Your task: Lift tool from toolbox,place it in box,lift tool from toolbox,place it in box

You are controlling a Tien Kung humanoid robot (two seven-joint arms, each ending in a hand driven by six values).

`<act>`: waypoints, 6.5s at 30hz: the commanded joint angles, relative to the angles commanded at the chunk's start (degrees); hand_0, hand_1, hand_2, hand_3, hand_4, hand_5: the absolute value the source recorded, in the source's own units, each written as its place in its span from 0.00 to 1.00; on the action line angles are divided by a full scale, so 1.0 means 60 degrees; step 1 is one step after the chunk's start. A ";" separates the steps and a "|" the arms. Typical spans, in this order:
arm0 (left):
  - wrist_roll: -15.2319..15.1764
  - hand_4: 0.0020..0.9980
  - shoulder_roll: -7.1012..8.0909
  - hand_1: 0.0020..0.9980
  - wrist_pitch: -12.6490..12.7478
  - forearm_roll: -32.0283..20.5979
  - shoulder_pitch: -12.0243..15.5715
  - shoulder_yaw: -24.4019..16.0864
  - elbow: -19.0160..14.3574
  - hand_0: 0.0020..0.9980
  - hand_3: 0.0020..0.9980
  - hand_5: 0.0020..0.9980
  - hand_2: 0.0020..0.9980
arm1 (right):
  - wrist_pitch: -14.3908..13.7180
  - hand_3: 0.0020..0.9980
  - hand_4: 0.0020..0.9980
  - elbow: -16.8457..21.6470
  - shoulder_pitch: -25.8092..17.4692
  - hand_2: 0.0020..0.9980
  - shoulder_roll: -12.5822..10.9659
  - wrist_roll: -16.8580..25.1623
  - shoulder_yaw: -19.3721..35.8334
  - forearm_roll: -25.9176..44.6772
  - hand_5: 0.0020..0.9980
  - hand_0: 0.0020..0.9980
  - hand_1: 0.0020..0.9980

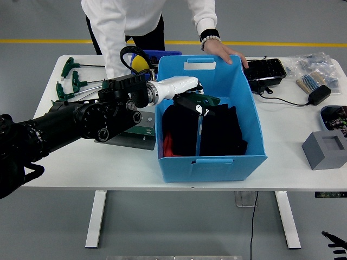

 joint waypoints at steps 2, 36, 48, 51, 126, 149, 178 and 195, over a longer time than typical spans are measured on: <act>-0.0063 1.00 0.0000 0.24 0.0016 -0.0051 -0.0046 0.0054 -0.0065 0.24 0.47 0.74 0.35 | -0.0008 0.58 0.83 -0.0001 0.0013 0.70 -0.0007 0.0011 0.0002 0.0004 0.69 0.65 0.64; -0.2222 1.00 0.0000 0.92 0.0389 -0.0125 0.0483 -0.0455 -0.1520 0.86 0.81 0.71 0.95 | -0.0070 0.57 0.83 -0.0034 -0.0180 0.70 0.0064 0.0106 -0.0088 0.0240 0.69 0.65 0.63; -0.1385 1.00 0.0000 0.74 0.0173 0.2877 0.3039 -0.3822 -0.3608 0.74 0.74 0.72 0.77 | -0.0149 0.58 0.83 -0.0112 -0.0684 0.70 0.0222 0.0225 -0.0146 0.0665 0.69 0.65 0.63; -0.1256 1.00 0.0136 0.73 0.0113 0.3356 0.3229 -0.4854 -0.4130 0.74 0.73 0.73 0.76 | -0.0143 0.57 0.83 -0.0124 -0.0776 0.70 0.0256 0.0218 -0.0114 0.0646 0.69 0.65 0.63; -0.0611 1.00 0.2087 0.90 0.1652 1.0101 0.6151 -0.9787 -0.3048 0.85 0.84 0.56 0.93 | -0.0146 0.57 0.83 -0.0150 -0.0794 0.70 0.0513 0.0191 -0.0128 0.0671 0.69 0.65 0.64; -0.1299 1.00 0.3972 0.67 0.0098 0.9761 0.3033 -0.4628 -0.2030 0.85 0.50 0.59 0.59 | -0.0169 0.57 0.83 -0.0127 -0.0890 0.70 0.0519 0.0190 -0.0154 0.0743 0.70 0.65 0.64; -0.1359 1.00 0.3922 0.50 0.0034 0.9875 0.2278 -0.3479 -0.1098 0.83 0.34 0.61 0.41 | -0.0175 0.57 0.83 -0.0116 -0.0765 0.70 0.0484 0.0212 -0.0261 0.0886 0.70 0.65 0.64; -0.1177 1.00 0.3735 0.26 -0.0035 0.9644 0.2208 -0.3376 -0.1132 0.74 0.22 0.63 0.23 | -0.0179 0.57 0.83 -0.0121 -0.0714 0.70 0.0473 0.0219 -0.0271 0.0895 0.69 0.65 0.64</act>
